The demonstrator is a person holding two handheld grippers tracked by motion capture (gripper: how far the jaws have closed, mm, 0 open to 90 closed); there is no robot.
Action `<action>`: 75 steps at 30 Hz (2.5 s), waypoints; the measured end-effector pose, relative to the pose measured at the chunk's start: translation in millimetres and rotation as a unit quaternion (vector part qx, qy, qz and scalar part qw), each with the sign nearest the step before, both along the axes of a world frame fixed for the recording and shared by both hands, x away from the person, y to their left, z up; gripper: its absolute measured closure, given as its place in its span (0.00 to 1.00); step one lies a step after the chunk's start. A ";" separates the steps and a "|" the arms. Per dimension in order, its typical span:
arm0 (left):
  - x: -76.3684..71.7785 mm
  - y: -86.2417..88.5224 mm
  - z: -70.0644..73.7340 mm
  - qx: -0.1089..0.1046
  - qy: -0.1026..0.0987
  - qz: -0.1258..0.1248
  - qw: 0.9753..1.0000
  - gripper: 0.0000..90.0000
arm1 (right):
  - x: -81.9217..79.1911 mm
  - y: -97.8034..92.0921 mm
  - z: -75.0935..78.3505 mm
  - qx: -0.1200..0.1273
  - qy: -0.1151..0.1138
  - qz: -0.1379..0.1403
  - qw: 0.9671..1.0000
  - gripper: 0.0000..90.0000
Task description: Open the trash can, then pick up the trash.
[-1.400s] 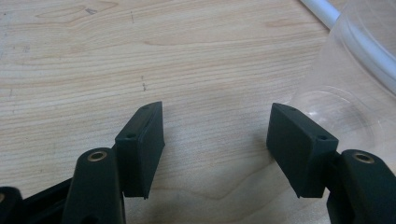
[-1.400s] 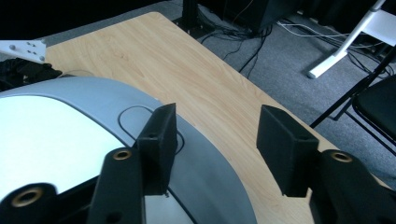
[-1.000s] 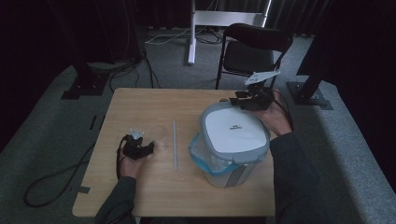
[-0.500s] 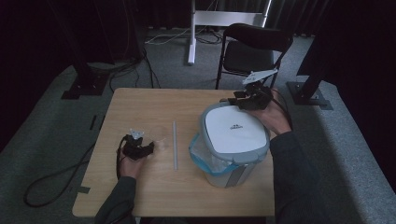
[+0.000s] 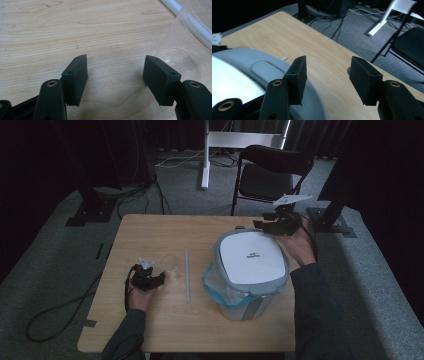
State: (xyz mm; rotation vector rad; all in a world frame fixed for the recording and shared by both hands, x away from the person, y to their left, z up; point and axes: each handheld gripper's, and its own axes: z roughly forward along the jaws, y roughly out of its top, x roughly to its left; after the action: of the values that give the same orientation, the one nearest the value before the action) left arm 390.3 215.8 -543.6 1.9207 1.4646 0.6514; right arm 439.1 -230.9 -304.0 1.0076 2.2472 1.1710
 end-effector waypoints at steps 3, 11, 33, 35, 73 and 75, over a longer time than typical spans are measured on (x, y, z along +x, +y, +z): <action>0.0 -0.1 0.0 0.000 0.000 0.000 1.000 0.41 | 1.3 -9.3 0.8 0.012 0.004 -0.012 1.000 0.54; 0.0 -0.1 0.0 0.000 0.000 0.000 1.000 0.41 | 4.4 -27.4 1.7 0.036 -0.004 -0.050 0.998 0.54; -0.1 -0.2 0.0 0.000 0.000 0.000 1.000 0.41 | 2.5 -43.0 -18.8 0.038 -0.011 -0.093 0.995 0.51; -0.1 -0.2 0.0 0.000 0.000 0.000 1.000 0.40 | 2.0 -45.6 -26.4 0.028 -0.015 -0.107 0.994 0.51; -0.1 -0.5 0.1 0.001 0.001 0.001 1.000 0.40 | -9.8 -65.8 -107.1 0.034 0.000 -0.186 0.982 0.45; -0.1 -0.5 0.1 0.001 0.001 0.000 1.000 0.40 | -10.0 -65.0 -111.8 0.029 0.002 -0.186 0.982 0.44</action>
State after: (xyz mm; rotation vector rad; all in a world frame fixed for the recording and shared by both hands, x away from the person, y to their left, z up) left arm 390.2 215.3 -543.5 1.9227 1.4667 0.6515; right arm 429.0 -296.0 -415.8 1.3812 1.9224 1.0701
